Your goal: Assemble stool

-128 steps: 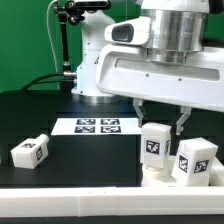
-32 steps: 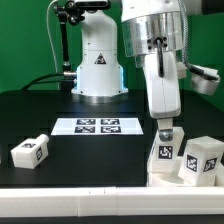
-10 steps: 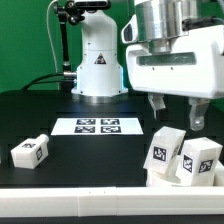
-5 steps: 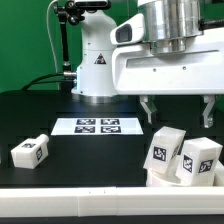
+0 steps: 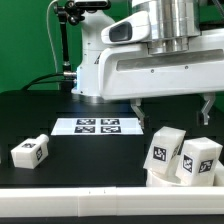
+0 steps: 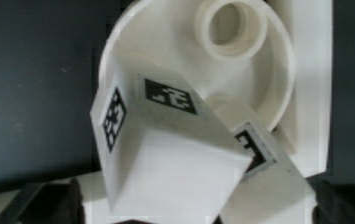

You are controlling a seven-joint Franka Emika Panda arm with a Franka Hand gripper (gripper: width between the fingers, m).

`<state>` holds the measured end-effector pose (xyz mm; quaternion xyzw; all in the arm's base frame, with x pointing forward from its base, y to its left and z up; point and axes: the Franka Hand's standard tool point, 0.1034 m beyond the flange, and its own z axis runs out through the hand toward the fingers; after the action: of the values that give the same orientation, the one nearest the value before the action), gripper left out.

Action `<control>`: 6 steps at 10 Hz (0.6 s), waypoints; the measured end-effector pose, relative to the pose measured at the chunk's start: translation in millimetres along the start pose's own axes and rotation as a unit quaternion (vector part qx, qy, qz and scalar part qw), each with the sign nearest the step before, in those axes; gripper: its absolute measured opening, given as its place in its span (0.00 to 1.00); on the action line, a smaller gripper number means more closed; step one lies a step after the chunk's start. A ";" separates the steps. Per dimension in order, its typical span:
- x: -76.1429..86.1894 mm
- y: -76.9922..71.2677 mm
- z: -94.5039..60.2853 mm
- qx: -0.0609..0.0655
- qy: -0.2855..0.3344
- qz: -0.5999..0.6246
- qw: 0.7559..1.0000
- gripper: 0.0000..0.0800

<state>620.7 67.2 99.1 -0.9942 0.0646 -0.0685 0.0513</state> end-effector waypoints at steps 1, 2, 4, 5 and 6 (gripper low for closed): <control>-0.9 -0.9 0.6 -0.001 -0.001 -0.043 0.999 0.81; -2.3 -1.7 1.5 -0.002 -0.002 -0.083 0.997 0.81; -3.8 -3.3 2.5 -0.008 -0.005 -0.185 0.983 0.81; -4.3 -2.9 2.9 -0.010 -0.006 -0.197 0.980 0.81; -5.5 -1.2 4.2 -0.012 -0.008 -0.220 0.975 0.81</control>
Offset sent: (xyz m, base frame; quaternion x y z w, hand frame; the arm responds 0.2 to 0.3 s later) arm -0.0032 0.0147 -0.0031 0.0133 -0.0160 -0.2711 0.9623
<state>616.0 69.5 94.4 -0.9851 -0.1556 -0.0693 0.0233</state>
